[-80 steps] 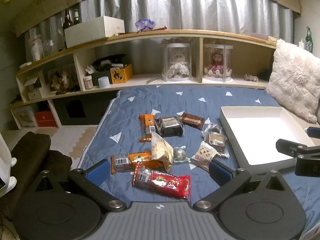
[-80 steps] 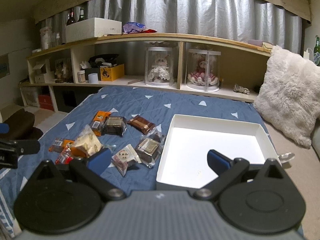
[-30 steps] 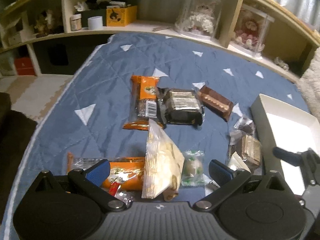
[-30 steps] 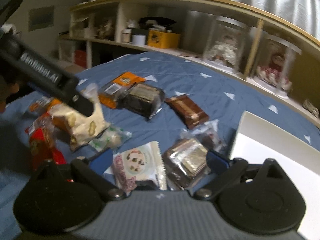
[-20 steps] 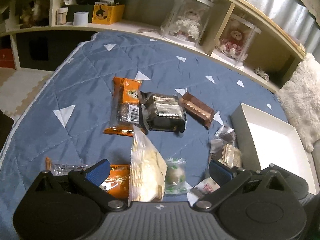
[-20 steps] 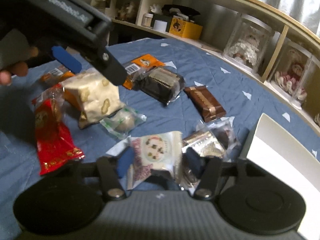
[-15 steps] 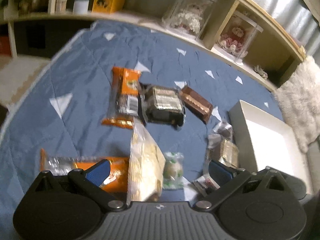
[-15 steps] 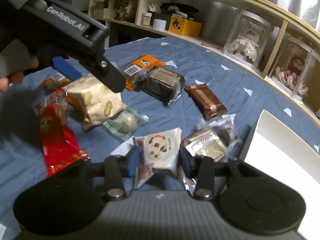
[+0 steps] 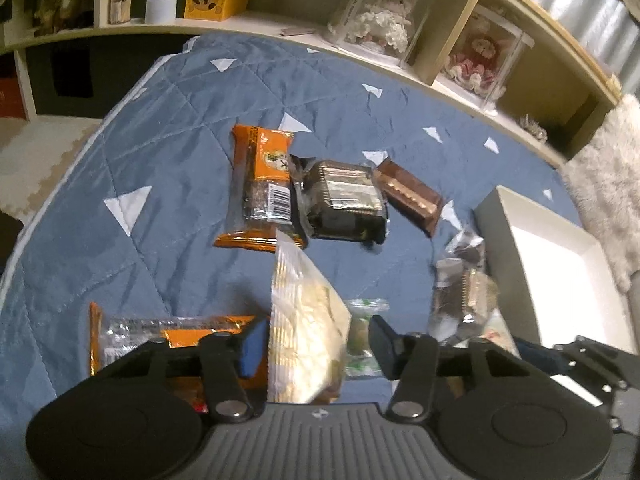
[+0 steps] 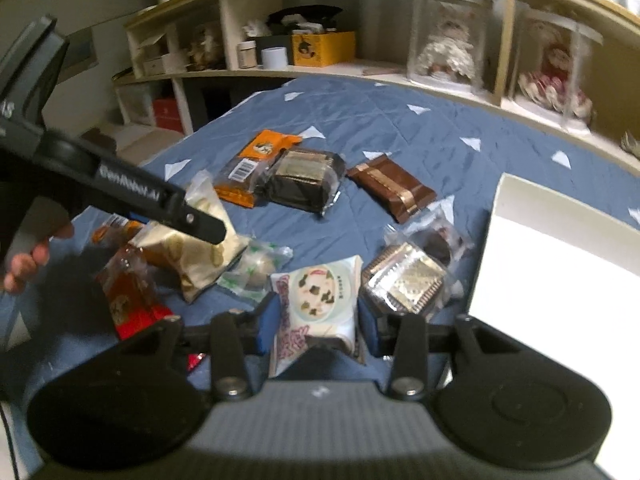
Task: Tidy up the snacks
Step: 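Drop the cookie packet into the tray with right tool while left tool carries pastry bag, then lower the cream pastry bag into the tray and open the left tool, then move both tools back over the snacks on the blanket, then grasp the red wrapper with right tool while left tool grasps orange bar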
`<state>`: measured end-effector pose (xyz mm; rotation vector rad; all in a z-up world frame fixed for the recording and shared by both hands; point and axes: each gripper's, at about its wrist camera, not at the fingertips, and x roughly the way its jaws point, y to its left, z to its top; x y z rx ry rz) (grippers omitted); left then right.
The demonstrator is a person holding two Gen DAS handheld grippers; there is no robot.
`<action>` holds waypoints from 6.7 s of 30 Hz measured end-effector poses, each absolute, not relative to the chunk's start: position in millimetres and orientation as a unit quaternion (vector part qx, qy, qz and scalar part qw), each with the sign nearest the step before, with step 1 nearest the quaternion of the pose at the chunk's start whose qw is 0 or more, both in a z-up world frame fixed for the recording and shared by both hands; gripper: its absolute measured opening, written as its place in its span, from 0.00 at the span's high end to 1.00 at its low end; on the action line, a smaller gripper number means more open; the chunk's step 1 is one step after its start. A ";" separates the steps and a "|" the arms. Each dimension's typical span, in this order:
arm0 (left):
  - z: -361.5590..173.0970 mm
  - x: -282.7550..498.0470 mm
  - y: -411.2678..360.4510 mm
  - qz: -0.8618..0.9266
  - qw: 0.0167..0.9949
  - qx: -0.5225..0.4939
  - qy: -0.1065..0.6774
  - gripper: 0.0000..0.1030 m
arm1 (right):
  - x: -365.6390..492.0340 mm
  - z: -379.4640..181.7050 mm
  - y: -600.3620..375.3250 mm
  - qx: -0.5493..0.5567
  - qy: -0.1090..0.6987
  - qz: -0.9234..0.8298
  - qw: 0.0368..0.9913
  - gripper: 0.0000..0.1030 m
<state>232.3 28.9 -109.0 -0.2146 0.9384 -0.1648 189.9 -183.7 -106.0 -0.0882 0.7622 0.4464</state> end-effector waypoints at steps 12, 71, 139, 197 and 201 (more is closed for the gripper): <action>-94.5 212.4 18.1 -0.067 0.888 -0.059 0.451 0.76 | 181.5 -92.5 -201.1 -0.001 0.356 0.182 0.917 0.53; -70.6 178.2 -186.4 -0.276 0.866 -0.138 0.394 0.77 | 126.4 -76.3 -379.0 0.115 0.382 -0.037 0.916 0.53; -85.7 169.0 -182.5 -0.225 0.871 0.021 0.437 0.31 | 118.8 -83.2 -379.9 0.126 0.413 -0.088 0.898 0.17; -60.1 183.2 62.2 -0.054 0.902 0.012 0.428 0.00 | 146.7 -94.5 -180.8 0.030 0.350 0.153 0.924 0.00; -67.0 202.9 77.3 -0.075 0.907 -0.025 0.413 0.00 | 153.9 -105.2 -158.1 0.009 0.348 0.210 0.914 0.01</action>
